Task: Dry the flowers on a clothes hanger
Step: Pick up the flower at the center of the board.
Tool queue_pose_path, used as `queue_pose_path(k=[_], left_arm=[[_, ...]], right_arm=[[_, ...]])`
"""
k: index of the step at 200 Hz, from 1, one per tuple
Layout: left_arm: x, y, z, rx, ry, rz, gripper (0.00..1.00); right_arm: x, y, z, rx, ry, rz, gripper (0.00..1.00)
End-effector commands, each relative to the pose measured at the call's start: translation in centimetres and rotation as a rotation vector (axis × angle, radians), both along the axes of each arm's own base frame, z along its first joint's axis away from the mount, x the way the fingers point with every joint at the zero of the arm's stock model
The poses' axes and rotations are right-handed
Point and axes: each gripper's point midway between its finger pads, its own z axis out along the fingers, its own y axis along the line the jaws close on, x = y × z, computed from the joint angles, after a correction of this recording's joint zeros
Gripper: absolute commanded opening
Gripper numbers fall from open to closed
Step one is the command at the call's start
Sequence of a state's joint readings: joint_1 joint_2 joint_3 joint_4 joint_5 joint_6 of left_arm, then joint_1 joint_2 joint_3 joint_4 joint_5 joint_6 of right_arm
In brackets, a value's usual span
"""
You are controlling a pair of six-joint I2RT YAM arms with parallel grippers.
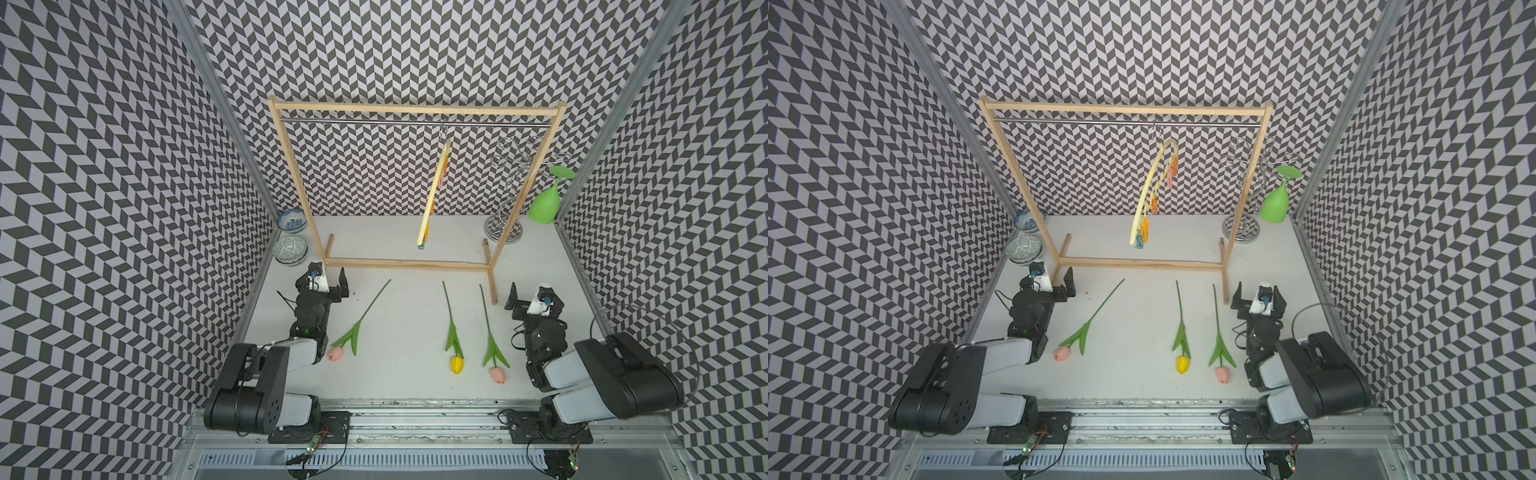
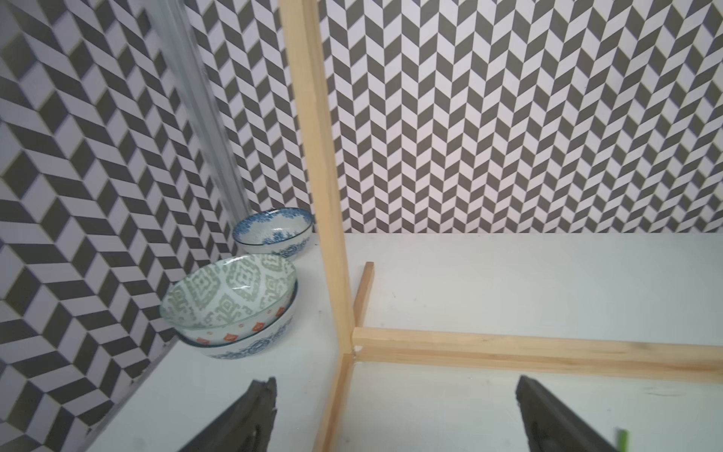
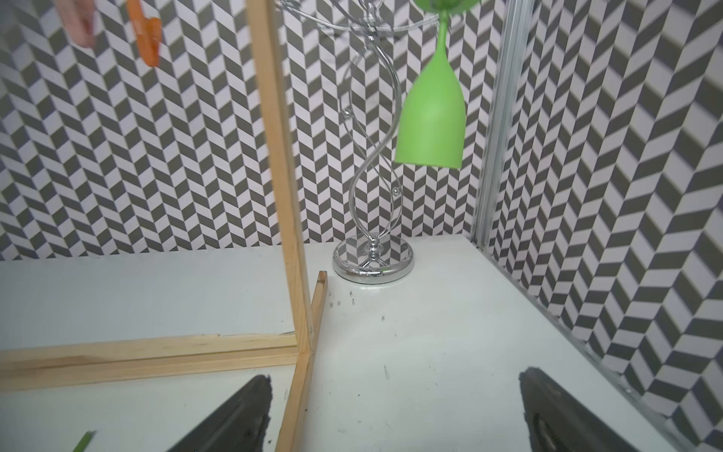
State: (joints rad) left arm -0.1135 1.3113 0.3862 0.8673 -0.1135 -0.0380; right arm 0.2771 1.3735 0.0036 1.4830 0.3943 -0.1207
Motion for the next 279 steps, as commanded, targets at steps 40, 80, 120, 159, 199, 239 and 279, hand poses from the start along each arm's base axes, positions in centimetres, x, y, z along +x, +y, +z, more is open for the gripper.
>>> queue_pose_path(k=[40,80,120,159,199,239,279], left_arm=[[-3.8,-12.7,2.9,-0.559,0.138,-0.562,1.00],[-4.2,-13.9,2.3,-0.472,0.168,-0.492,1.00],[-4.0,-10.4,1.0,-0.490,0.230,-0.256,1.00],[-4.6,-8.5,-0.1,-0.606,0.252,-0.138,1.00],[-4.7,-8.9,-1.4,-0.707,0.286,-0.192,1.00],[-5.5,-10.2,0.6,-0.709,0.236,-0.250,1.00],[-6.7,-11.6,1.9,-0.654,0.126,-0.262,1.00]], right_arm=[[0.8,5.5,6.2,0.256,0.193,0.142,0.99],[1.0,3.2,-0.5,0.483,0.371,-0.046,0.99],[0.8,2.9,-0.4,0.495,0.365,-0.055,0.99],[-0.6,1.4,-1.8,0.576,0.299,-0.086,0.97],[-0.7,3.2,-3.7,0.594,0.393,-0.005,0.97],[-1.7,5.6,-8.6,0.524,0.661,0.064,0.97],[-1.0,6.7,-9.5,0.506,0.722,0.091,0.86]])
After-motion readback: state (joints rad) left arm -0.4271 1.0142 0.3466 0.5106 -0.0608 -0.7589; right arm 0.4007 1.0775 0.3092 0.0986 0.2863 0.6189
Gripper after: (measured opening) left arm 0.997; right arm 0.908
